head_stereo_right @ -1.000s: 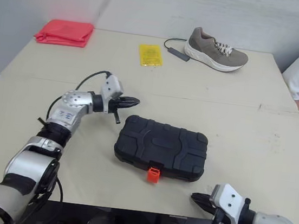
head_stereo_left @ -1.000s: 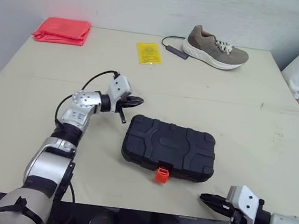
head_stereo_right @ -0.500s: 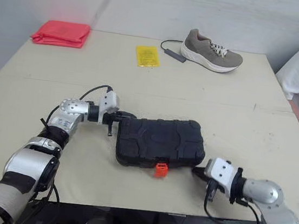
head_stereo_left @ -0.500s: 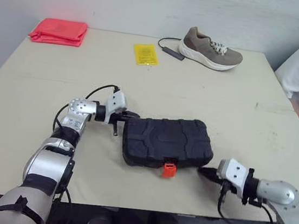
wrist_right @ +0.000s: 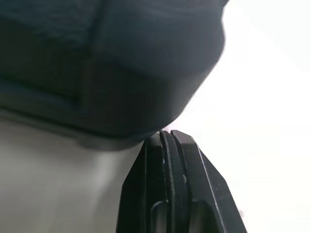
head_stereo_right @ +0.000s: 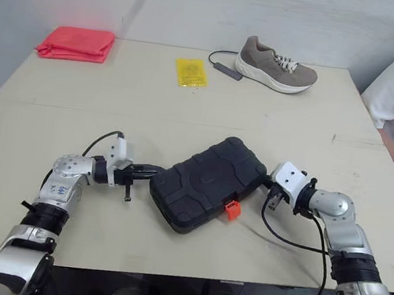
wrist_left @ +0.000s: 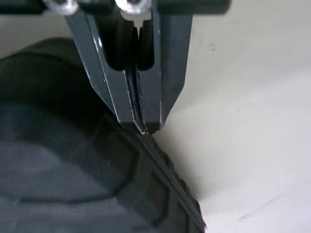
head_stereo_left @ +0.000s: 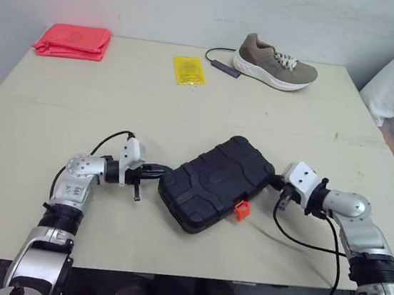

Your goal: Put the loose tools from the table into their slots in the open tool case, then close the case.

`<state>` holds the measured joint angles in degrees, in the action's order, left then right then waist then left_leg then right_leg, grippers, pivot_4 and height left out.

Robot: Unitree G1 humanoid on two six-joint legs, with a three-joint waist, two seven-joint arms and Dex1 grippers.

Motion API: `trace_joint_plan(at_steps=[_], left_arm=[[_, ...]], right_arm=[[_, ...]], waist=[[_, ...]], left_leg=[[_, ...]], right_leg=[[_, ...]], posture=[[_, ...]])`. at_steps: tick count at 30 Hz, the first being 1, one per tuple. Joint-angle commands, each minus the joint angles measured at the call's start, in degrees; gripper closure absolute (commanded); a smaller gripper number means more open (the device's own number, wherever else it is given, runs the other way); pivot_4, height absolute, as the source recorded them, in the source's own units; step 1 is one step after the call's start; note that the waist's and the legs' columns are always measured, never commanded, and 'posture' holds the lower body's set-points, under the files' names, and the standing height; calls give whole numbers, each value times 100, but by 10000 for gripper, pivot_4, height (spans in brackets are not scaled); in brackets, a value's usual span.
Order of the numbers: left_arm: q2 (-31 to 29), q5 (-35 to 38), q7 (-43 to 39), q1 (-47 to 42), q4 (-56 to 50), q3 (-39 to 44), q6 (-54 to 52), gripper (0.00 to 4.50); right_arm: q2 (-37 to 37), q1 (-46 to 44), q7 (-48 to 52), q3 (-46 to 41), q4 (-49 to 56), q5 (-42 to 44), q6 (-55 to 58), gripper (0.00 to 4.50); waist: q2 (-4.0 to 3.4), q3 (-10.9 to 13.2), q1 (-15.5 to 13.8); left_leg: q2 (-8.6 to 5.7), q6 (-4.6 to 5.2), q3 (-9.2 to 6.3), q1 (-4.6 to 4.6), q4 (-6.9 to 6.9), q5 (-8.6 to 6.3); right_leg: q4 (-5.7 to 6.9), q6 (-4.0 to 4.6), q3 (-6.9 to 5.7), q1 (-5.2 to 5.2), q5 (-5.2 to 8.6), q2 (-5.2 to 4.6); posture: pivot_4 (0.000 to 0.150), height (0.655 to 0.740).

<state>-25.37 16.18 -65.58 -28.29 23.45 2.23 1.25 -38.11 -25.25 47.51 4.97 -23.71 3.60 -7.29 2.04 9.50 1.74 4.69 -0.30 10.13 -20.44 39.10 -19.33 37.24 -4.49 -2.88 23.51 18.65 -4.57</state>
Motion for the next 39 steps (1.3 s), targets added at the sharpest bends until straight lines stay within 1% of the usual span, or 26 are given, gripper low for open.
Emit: trace_joint_plan(at_steps=[1,2,4,6,7,9,12,15,16,18,21,23,26,31,34,39], left_arm=[[46,578,288,52,-626,404,-395,44884],[49,722,316,-2,-692,491,-519,44884],[-31,913,67,-208,-913,405,-770,44884],[-40,902,-207,-474,-1169,74,-933,44884],[-28,875,-280,-558,-1239,-40,-976,44884],[22,719,-435,-709,-1280,-328,-930,44884],[320,341,-426,-975,-1068,-877,-767,44884],[632,-198,-191,-1222,-627,-1356,-622,44884],[725,-417,-131,-1298,-429,-1508,-385,44884],[916,-680,-24,-1379,-162,-1719,-159,44884],[1136,-901,112,-1514,59,-1914,-112,44884],[1191,-1186,191,-1613,197,-2102,-57,44884],[1201,-1319,203,-1638,228,-2198,-185,44884],[1126,-1316,156,-1581,68,-2216,-330,44884],[1074,-1323,140,-1563,6,-2226,-374,44884],[1027,-1337,147,-1567,-57,-2240,-446,44884]], right_arm=[[-2,274,-75,-455,281,313,-192,45000],[-71,448,-84,-596,478,380,-221,45000],[-340,1008,5,-983,1201,587,-179,45000],[-536,1624,143,-1450,2189,1134,264,45000],[-580,1811,175,-1581,2512,1325,442,45000],[-682,2228,293,-1808,3229,1759,851,45000],[-823,2853,372,-1977,4535,2430,1590,45000],[-836,3102,229,-1723,5438,2634,2140,45000],[-808,3122,161,-1560,5647,2591,2269,45000],[-734,3088,18,-1228,5873,2401,2442,45000],[-596,2945,-177,-909,5914,2173,2544,45000],[-491,2832,-301,-699,5829,1962,2573,45000],[-491,2823,-320,-507,5732,1716,2616,45000],[-702,3130,-186,-457,5669,1383,2562,45000],[-713,3274,-217,-545,5691,1413,2605,45000],[-746,3670,-161,-666,5675,1350,2580,45000]], waist=[[-10,6,-7],[-17,10,-19],[-39,21,-79],[-50,24,-126],[-53,25,-158],[-57,21,-161],[-66,15,-156],[-65,15,-151],[-65,15,-143],[-65,15,-150],[-65,14,-164],[-64,14,-179],[-65,8,-232],[-62,-5,-263],[-48,-15,-248],[-49,-16,-235]], left_leg=[[0,0,0,-1,0,0],[0,-1,0,-1,0,0],[-2,-1,-8,-8,0,1],[-10,0,-11,-18,0,1],[-15,2,-11,-18,0,2],[-20,4,-9,-16,0,3],[-23,4,-12,-4,-7,2],[-32,0,-12,-5,-7,0],[-42,0,-12,-6,-6,0],[-44,1,-12,-5,-6,0],[-48,5,-19,-7,-7,-1],[-49,15,-20,-12,-5,-1],[-66,30,-27,-12,-4,1],[-62,46,-27,-12,-3,-3],[-61,47,-28,-10,-3,-4],[-53,46,-28,-9,-5,-4]], right_leg=[[0,0,0,0,0,0],[0,0,1,0,0,0],[-2,0,3,1,0,1],[-6,-1,4,5,-1,5],[-8,-5,3,5,-3,7],[-12,-12,1,1,-6,9],[-23,-14,3,-14,-8,15],[-25,-11,7,-11,-6,25],[-25,-11,6,-9,-6,26],[-25,-11,7,-8,-6,24],[-27,-9,8,-9,-5,15],[-29,-10,5,-9,-6,9],[-31,-15,-1,-14,-8,-1],[-37,-20,-1,-19,-11,-10],[-38,-20,-5,-22,-11,-7],[-37,-19,-5,-22,-10,-7]], posture=[[1500,7400],[1500,7400],[1500,7400],[1500,7400],[1500,7400],[1500,7400],[1500,7400],[1500,7400],[1500,7400],[1500,7400],[1500,7400],[1500,7400],[1500,7400],[1500,7400],[1500,7400],[1500,7400]])
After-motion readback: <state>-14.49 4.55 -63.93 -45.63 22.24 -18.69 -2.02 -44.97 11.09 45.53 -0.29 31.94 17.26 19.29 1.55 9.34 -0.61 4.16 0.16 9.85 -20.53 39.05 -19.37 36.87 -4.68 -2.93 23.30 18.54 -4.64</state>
